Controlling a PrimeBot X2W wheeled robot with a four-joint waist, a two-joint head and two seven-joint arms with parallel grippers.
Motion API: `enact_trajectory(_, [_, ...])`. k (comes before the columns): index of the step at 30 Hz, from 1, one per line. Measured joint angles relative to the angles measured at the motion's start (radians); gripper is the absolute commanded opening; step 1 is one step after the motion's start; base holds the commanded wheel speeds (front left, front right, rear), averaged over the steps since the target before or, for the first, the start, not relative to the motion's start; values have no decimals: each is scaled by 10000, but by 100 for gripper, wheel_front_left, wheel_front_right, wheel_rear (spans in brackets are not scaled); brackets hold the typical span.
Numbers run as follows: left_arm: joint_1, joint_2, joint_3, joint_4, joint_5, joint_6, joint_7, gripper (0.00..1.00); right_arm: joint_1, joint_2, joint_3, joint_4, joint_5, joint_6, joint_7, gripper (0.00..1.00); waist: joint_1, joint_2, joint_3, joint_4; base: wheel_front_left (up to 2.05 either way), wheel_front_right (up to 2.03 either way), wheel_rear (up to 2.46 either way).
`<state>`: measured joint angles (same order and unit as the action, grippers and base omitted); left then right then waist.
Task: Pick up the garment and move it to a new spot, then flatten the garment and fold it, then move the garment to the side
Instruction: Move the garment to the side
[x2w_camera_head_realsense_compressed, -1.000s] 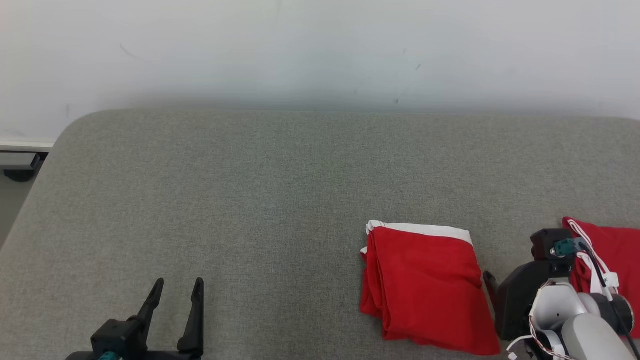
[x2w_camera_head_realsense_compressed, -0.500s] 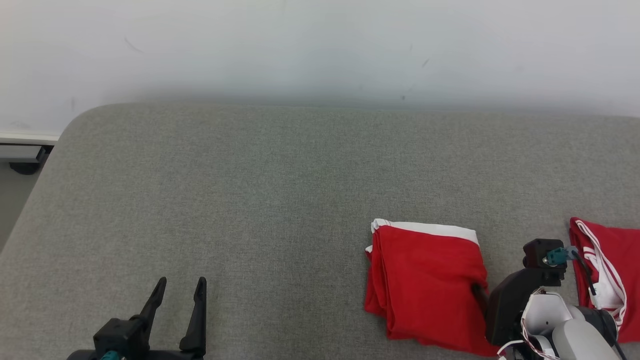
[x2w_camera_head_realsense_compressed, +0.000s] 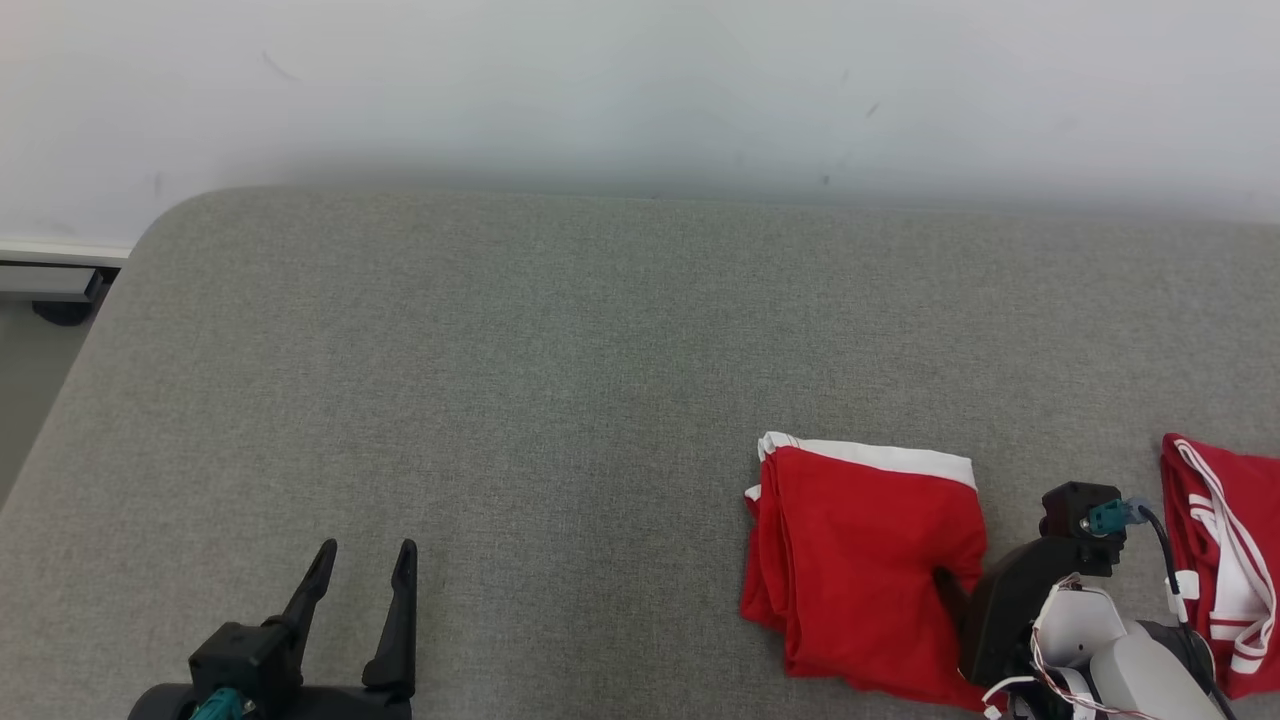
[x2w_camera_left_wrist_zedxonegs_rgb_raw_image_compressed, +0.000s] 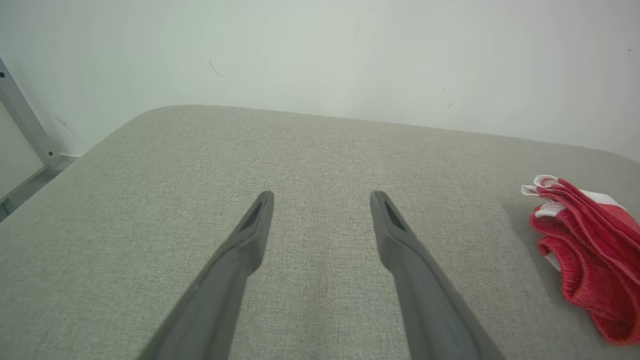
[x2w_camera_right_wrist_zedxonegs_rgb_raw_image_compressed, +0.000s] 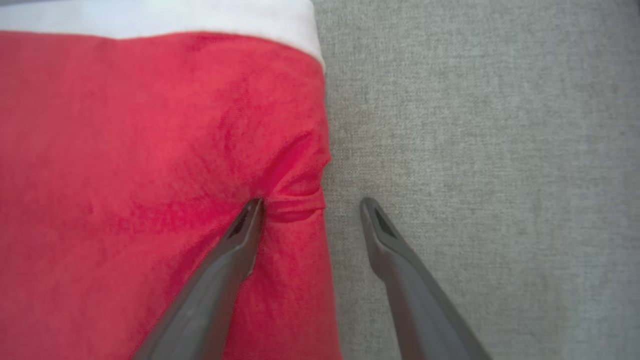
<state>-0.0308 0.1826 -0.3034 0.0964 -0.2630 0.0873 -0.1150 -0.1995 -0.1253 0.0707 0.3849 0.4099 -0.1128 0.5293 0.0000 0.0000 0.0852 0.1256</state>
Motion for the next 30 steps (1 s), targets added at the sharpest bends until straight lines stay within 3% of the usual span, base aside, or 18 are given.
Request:
enact_trajectory(4, [-7, 0, 2, 15, 0, 0, 0, 100, -196, 36, -54, 236, 194, 98, -29, 100, 0, 0, 16, 40, 0, 0, 0])
enact_trajectory(5, [-11, 0, 2, 27, 0, 0, 0, 100, -231, 56, -69, 301, 219, 105, -29, 58, 0, 0, 18, 47, 0, 0, 0])
enact_trajectory(6, [-16, -2, 0, 38, 0, 0, 0, 100, -262, 61, -73, 359, 228, 128, -29, 33, 0, 0, 19, 55, 0, 0, 0])
enact_trajectory(7, [-30, -4, -2, 46, 0, 0, 0, 100, -302, 67, -71, 405, 244, 134, -31, 0, 0, 0, 18, 62, 0, 0, 0])
enact_trajectory(17, [-151, -73, -6, 215, 0, 2, -2, 100, -406, -44, 86, 385, 63, 303, -209, 0, 1, 0, -116, 107, 0, 0, 0])
enact_trajectory(30, [242, -35, 75, 276, -15, 8, -15, 100, 105, -1486, 50, -1839, -752, 263, -153, 0, 0, 0, -554, -40, 0, 0, 0])
